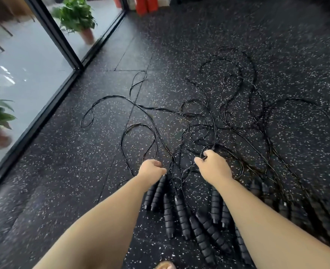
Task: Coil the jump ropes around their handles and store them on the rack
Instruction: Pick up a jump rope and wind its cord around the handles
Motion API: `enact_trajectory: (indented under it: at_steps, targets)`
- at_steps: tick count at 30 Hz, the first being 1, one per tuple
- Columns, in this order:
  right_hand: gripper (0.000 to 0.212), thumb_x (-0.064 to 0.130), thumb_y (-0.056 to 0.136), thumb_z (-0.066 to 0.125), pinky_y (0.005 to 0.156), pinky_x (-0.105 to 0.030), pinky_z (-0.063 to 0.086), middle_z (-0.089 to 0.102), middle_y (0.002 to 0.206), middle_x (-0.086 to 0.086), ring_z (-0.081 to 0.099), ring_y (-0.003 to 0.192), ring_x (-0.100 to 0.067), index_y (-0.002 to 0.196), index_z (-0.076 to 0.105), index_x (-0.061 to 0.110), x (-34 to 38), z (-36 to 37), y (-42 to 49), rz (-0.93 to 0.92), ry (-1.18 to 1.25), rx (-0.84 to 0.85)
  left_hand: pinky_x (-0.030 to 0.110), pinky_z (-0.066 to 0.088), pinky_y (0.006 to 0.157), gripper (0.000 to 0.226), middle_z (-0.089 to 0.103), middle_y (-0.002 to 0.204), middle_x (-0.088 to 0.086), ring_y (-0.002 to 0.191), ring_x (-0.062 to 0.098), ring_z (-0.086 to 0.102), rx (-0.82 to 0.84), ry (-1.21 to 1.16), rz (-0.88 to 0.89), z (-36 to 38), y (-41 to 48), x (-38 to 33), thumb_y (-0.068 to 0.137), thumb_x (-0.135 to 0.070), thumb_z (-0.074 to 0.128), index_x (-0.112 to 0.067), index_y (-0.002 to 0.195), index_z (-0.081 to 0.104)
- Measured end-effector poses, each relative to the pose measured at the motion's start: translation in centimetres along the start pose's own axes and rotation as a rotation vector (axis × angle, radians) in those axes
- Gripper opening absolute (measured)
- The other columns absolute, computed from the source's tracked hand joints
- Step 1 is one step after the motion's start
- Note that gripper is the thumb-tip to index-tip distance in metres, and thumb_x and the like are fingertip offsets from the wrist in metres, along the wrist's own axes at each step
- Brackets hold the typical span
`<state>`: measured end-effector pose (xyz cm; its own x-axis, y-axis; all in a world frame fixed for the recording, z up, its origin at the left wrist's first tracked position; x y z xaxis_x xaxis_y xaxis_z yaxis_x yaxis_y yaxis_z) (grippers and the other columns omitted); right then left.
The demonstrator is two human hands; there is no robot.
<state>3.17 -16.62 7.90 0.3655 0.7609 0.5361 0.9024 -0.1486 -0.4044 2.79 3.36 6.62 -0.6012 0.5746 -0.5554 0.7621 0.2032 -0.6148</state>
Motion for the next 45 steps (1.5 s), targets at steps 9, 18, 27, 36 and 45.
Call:
enact_trajectory:
  at_steps: [9, 18, 27, 36, 45]
  targets:
    - [0.043, 0.035, 0.097, 0.046, 0.080, -0.034, 0.041, 0.063, 0.119, 0.000, 0.057, 0.107, -0.024, 0.137, 0.047, 0.019, -2.9, 5.9, 4.6, 0.023, -0.023, -0.001, 0.037, 0.048, 0.096, 0.062, 0.053, 0.130, 0.016, 0.120, 0.033, 0.052, -0.059, 0.229, -0.242, 5.2, 7.7, 6.3, 0.077, -0.046, 0.075, -0.006, 0.119, 0.053]
    - [0.040, 0.029, 0.096, 0.047, 0.080, -0.036, 0.049, 0.066, 0.106, 0.006, 0.061, 0.093, -0.019, 0.135, 0.047, 0.022, -5.4, 7.9, 4.9, 0.005, -0.037, 0.004, 0.041, 0.043, 0.098, 0.066, 0.041, 0.131, 0.009, 0.126, 0.029, 0.042, -0.180, 0.436, -0.195, 8.0, 9.5, 8.8, 0.080, -0.045, 0.070, -0.013, 0.128, 0.038]
    - [0.042, 0.030, 0.097, 0.047, 0.079, -0.033, 0.046, 0.063, 0.120, 0.006, 0.058, 0.103, -0.019, 0.138, 0.044, 0.025, -2.5, 2.8, 3.0, -0.055, -0.120, -0.019, 0.041, 0.051, 0.087, 0.058, 0.049, 0.117, 0.006, 0.108, 0.028, 0.055, -0.205, 0.324, -0.090, 1.2, 5.7, 6.6, 0.074, -0.046, 0.069, -0.015, 0.113, 0.040]
    - [0.041, 0.028, 0.096, 0.048, 0.082, -0.034, 0.048, 0.065, 0.109, 0.005, 0.059, 0.098, -0.018, 0.137, 0.047, 0.023, 5.4, -6.8, -5.8, -0.242, -0.101, -0.082, 0.034, 0.052, 0.079, 0.053, 0.060, 0.099, -0.003, 0.090, 0.020, 0.060, -0.142, 0.510, 0.185, -9.6, -7.4, -2.3, 0.064, -0.044, 0.072, -0.019, 0.104, 0.047]
    - [0.028, 0.026, 0.096, 0.047, 0.084, -0.034, 0.051, 0.067, 0.105, 0.003, 0.060, 0.092, -0.019, 0.122, 0.058, 0.024, 9.6, -15.4, -17.1, -0.323, -0.063, -0.152, 0.036, 0.046, 0.077, 0.050, 0.052, 0.098, -0.005, 0.094, 0.022, 0.058, -0.490, 0.961, 0.584, -18.5, -24.7, -11.4, 0.069, -0.049, 0.071, -0.028, 0.106, 0.045]
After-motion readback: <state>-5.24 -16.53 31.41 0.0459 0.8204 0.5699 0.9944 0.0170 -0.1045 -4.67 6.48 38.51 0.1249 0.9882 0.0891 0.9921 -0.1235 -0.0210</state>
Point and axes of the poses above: each hand's wrist, its own y-axis towards the middle knuckle, its own z-axis out of the palm, x = y × z, the point moved 2 cm from there along y, towards the middle knuckle
